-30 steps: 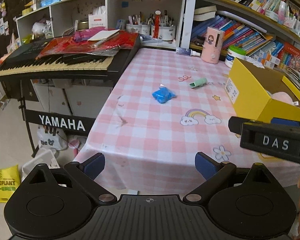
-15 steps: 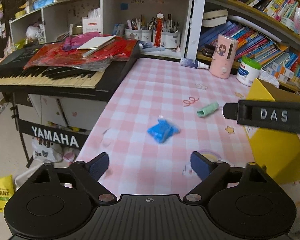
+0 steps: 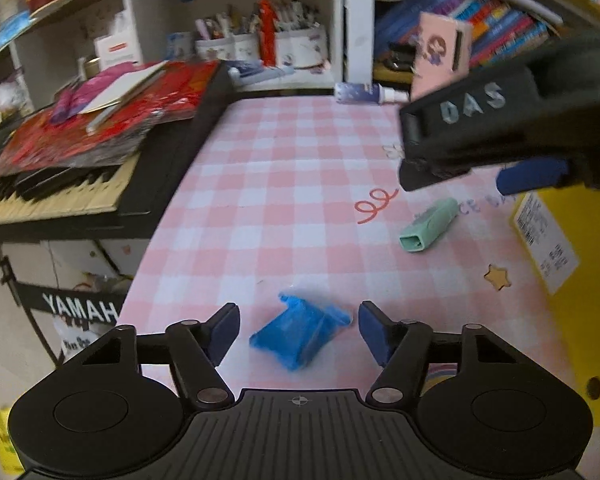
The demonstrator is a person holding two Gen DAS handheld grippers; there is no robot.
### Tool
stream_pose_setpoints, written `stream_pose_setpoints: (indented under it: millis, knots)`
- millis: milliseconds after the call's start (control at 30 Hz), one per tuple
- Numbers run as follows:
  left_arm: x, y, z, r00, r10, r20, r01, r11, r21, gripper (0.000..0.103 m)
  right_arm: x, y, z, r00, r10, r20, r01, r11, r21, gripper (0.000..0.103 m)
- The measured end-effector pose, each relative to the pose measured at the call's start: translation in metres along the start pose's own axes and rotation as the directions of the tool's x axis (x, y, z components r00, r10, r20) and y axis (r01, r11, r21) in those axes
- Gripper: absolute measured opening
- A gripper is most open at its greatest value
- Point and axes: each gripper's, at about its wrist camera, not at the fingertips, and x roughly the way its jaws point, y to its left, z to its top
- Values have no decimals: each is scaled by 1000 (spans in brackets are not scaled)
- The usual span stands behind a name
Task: Organize objects
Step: 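Grasp the blue packet with the left tool while the right tool grasps the mint-green roller, then carry the blue packet and green roller over the yellow box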
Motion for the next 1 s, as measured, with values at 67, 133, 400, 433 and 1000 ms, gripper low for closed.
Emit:
stream_pose_setpoints:
  millis: [67, 133, 400, 433, 1000]
  knots:
    - [7, -1, 1, 1000, 16, -13, -15, 1000, 18, 61, 13, -2, 4, 1000, -7, -24, 7, 1000, 9, 75]
    - [10, 1, 2, 999, 8, -32, -8, 1000, 10, 51, 23, -5, 5, 999, -14, -46, 15, 1000, 20, 75]
    - [10, 3, -4, 998, -18, -62, 17, 1000, -15, 27, 53, -18, 4, 993, -24, -112, 34, 996, 87, 73]
    - [8, 6, -5, 998, -22, -60, 20, 999, -34, 25, 56, -18, 5, 993, -24, -118, 35, 995, 89, 71]
    - [-50, 35, -6, 999, -27, 39, 35, 970, -242, 25, 67, -7, -4, 997, -15, -79, 14, 1000, -20, 18]
